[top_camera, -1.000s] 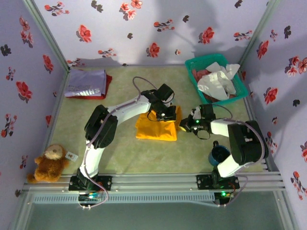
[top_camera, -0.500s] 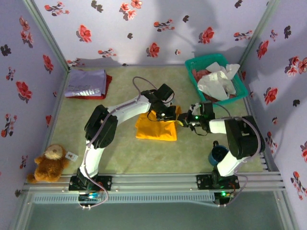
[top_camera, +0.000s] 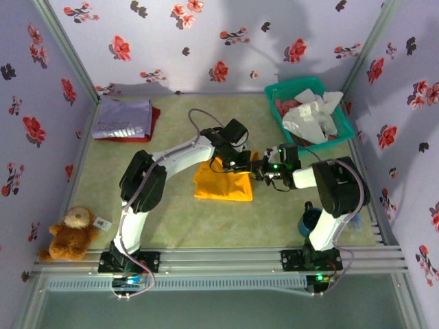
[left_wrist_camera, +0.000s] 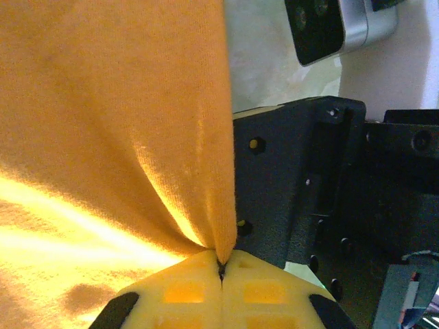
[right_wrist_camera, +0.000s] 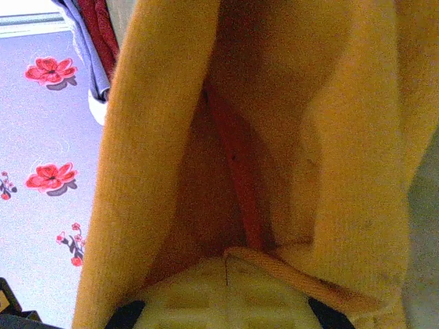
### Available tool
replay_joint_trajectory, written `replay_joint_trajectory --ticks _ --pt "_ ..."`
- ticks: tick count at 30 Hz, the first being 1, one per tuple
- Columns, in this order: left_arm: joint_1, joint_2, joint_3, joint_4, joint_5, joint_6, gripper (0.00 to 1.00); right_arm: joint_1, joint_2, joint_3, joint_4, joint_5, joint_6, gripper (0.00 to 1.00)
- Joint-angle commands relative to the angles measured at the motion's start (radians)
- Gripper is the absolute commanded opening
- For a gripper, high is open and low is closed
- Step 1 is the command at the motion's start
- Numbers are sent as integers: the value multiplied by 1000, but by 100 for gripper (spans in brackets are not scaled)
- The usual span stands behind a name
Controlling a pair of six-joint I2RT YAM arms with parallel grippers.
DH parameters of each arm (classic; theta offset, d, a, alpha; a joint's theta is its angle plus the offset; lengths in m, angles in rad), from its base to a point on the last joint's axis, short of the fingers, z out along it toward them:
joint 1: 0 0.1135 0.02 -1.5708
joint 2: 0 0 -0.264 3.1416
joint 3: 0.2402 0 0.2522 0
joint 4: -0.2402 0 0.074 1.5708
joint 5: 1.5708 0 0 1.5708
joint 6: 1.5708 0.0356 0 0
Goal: Fold and stack the t-shirts
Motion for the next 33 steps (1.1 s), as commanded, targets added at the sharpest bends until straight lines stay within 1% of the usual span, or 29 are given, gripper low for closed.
replay_joint_trajectory --ticks 1,5,11,12,13,14,16,18,21,27,28,33 --pt "3 -44 11 -1 21 -8 4 18 21 36 -70 -42 -49 0" --pt "3 -50 1 1 21 -7 3 21 118 74 -79 -40 -67 0" --pt "3 -47 -25 25 25 -17 3 18 158 95 -219 26 -164 0" --pt "3 -43 -26 28 27 -18 3 16 158 90 -222 28 -167 3" --pt "2 -40 -29 30 29 -18 3 16 156 86 -222 31 -168 9" --pt "3 -39 -33 32 28 -19 3 16 150 82 -224 33 -168 16" --pt "3 -38 -37 36 28 -20 3 17 124 72 -230 40 -171 21" --pt "7 -38 -36 37 30 -21 3 16 89 68 -248 41 -178 22" --pt "10 -41 -24 30 33 -16 3 13 49 55 -216 10 -153 25" --pt "19 -49 -37 19 32 -7 3 -14 -50 39 -341 43 -211 29" --pt "19 -50 -42 22 33 -7 3 -17 -65 30 -345 36 -214 31" --pt "21 -50 -56 37 34 -14 3 -32 -125 6 -387 39 -231 33"
